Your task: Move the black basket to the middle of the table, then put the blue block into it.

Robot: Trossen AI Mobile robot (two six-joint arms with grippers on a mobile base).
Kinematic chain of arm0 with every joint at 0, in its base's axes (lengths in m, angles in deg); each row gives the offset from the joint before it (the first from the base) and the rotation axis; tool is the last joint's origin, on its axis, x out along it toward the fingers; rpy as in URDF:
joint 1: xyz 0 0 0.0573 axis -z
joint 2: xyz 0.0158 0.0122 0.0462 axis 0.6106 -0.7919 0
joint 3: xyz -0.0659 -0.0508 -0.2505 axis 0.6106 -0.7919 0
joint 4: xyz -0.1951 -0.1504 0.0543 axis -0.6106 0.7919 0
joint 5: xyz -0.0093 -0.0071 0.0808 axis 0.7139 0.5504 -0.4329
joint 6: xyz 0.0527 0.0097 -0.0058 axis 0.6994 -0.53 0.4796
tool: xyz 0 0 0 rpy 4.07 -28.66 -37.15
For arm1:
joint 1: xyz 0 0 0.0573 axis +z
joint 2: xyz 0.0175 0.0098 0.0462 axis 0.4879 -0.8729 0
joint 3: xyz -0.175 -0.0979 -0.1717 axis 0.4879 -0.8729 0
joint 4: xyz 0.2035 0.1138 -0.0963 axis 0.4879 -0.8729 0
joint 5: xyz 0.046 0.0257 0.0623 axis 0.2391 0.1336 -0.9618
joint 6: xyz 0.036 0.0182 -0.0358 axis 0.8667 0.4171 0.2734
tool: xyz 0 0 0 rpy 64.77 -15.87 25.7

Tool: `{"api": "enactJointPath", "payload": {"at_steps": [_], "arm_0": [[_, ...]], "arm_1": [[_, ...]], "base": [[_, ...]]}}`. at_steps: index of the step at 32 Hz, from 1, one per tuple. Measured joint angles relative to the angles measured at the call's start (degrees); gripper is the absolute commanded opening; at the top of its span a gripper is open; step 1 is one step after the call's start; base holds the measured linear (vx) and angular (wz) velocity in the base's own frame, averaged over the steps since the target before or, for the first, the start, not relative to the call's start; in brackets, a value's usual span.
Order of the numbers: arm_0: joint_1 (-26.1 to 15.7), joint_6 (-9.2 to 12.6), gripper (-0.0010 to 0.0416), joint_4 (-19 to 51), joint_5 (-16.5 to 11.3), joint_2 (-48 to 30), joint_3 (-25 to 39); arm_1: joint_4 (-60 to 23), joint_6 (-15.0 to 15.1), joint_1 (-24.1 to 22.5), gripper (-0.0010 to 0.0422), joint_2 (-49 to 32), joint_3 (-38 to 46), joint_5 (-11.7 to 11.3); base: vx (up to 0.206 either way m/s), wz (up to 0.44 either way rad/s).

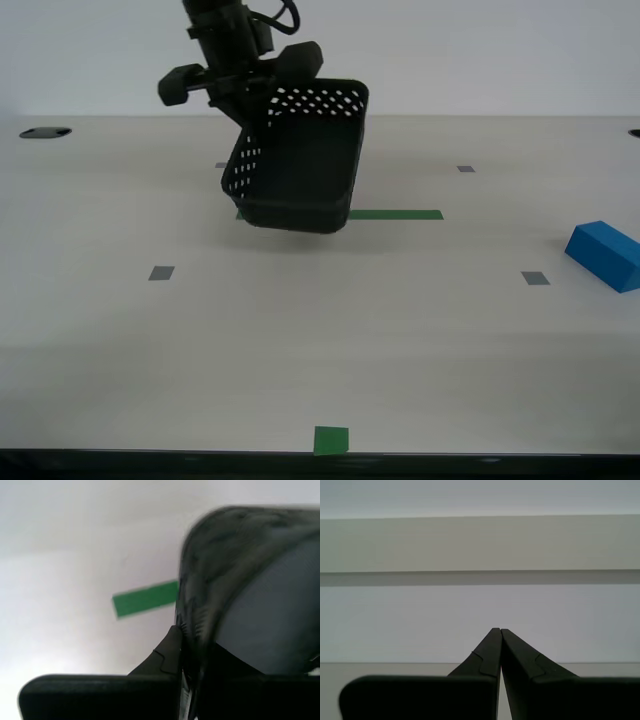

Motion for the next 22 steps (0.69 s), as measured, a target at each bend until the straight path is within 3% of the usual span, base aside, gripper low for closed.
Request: {"api": "enactJointPath", "payload": {"at_steps": [11,15,18,22], "arm_0": [[0.0,0.0,0.0,0.7,0.0,0.0,0.0],[0.0,0.0,0.0,1.7,0.0,0.0,0.0],[0.0,0.0,0.0,2.0,0.0,0.0,0.0],[0.0,0.0,0.0,2.3,0.0,0.0,0.0]], "arm_1": [[-10.6,1.2,-4.3,0.0,-16.1,20.4,0.3],[-11.1,1.7,-4.4,0.0,-18.0,20.9,0.4],[-9.3,4.4,-4.3,0.0,-17.8,21.3,0.3],[-9.3,4.5,-4.3,0.0,-17.8,21.4,0.3]], "base": [[0.0,0.0],[0.0,0.0],[0.0,0.0],[0.0,0.0]]}}
